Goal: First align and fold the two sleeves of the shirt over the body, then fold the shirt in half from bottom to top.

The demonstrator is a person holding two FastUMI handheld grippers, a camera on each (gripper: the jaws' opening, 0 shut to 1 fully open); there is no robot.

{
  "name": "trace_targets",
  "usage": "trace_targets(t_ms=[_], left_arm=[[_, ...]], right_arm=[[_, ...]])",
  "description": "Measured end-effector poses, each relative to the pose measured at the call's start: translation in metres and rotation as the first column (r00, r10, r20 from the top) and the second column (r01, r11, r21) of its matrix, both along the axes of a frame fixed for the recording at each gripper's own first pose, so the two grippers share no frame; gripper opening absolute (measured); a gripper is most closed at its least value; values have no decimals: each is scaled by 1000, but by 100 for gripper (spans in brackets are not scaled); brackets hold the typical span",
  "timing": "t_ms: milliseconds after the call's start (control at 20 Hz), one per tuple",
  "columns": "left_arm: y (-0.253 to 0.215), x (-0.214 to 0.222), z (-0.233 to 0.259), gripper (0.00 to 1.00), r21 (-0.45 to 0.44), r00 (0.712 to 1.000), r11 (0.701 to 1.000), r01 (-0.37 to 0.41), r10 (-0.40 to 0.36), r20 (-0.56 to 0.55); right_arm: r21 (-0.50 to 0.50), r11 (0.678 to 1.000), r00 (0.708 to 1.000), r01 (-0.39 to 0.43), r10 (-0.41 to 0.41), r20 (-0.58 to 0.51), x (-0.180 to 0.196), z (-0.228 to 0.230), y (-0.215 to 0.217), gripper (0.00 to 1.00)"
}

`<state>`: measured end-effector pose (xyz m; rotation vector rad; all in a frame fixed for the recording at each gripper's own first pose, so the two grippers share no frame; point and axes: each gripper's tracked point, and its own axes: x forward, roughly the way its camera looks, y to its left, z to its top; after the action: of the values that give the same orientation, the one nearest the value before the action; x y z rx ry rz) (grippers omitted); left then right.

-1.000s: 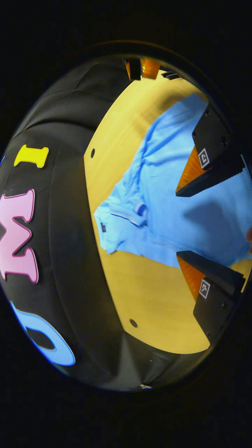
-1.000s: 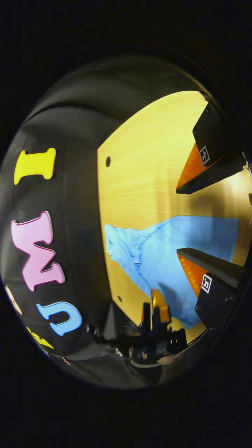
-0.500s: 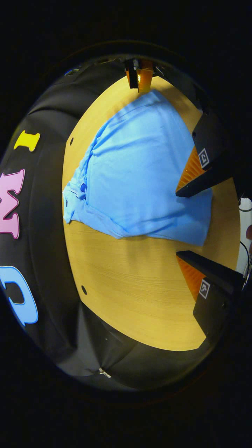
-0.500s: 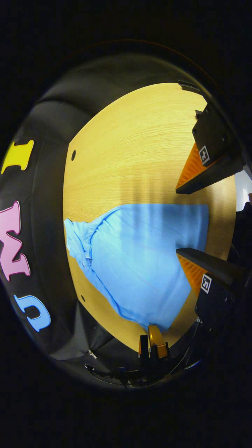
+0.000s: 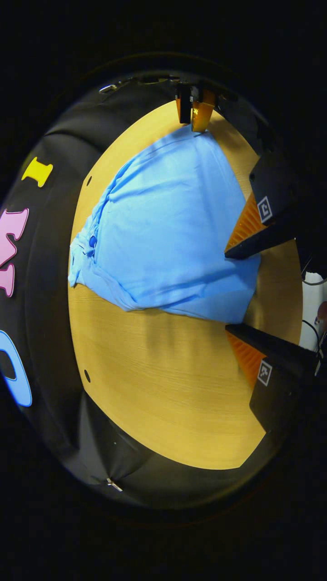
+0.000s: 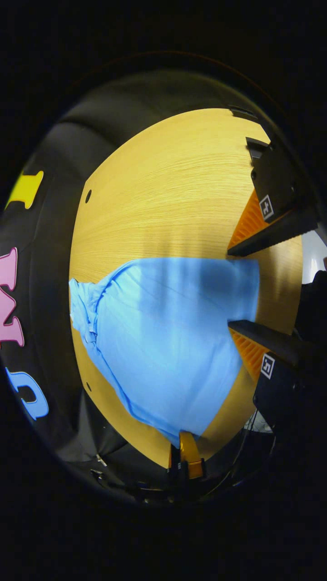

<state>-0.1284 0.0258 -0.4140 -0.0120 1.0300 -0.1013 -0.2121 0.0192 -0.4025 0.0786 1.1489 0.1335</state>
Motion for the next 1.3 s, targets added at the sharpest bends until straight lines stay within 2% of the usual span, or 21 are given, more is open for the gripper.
trace_targets(t_ms=[50,100,150,200,250,300,350,450,600,800,1000,1150,1300], left_arm=[[-3,1,-2,89,-2,1000,1000,14,-14,-3],[-6,1,-2,86,-5,999,999,35,-35,-2],[-10,-1,-2,70,-13,998,998,56,-56,-2],[-14,0,0,54,-21,997,997,74,-74,6],[-17,1,-1,39,-18,997,997,81,-80,13],[-17,4,2,23,0,996,997,82,-82,22],[-19,6,2,7,11,996,996,91,-91,24],[-27,13,11,6,-3,993,995,104,-104,47],[-31,39,30,6,-46,994,997,63,-58,98],[-24,109,71,6,-71,978,997,16,-1,208],[-23,206,108,6,-107,942,994,-19,53,331],[-20,283,125,6,-80,910,996,-29,60,411],[-22,346,130,6,-63,891,997,-32,57,451]], right_arm=[[6,1000,1000,-18,18,-5,0,-1,6,87],[14,1000,1000,-26,26,8,3,-1,9,74],[29,999,1000,-27,27,10,3,0,15,69],[48,999,1000,-16,15,17,6,1,20,37],[67,998,1000,17,-18,12,6,2,22,19],[98,994,999,46,-47,11,10,1,27,7],[131,989,997,76,-76,2,11,2,29,6],[162,977,990,135,-139,10,22,9,23,5],[173,972,982,160,-175,70,52,29,10,5],[207,958,959,201,-235,159,121,54,-7,5],[213,959,926,186,-243,289,211,74,-23,5],[212,960,890,183,-253,378,292,79,-33,5],[195,962,870,191,-258,420,362,70,-44,5]])
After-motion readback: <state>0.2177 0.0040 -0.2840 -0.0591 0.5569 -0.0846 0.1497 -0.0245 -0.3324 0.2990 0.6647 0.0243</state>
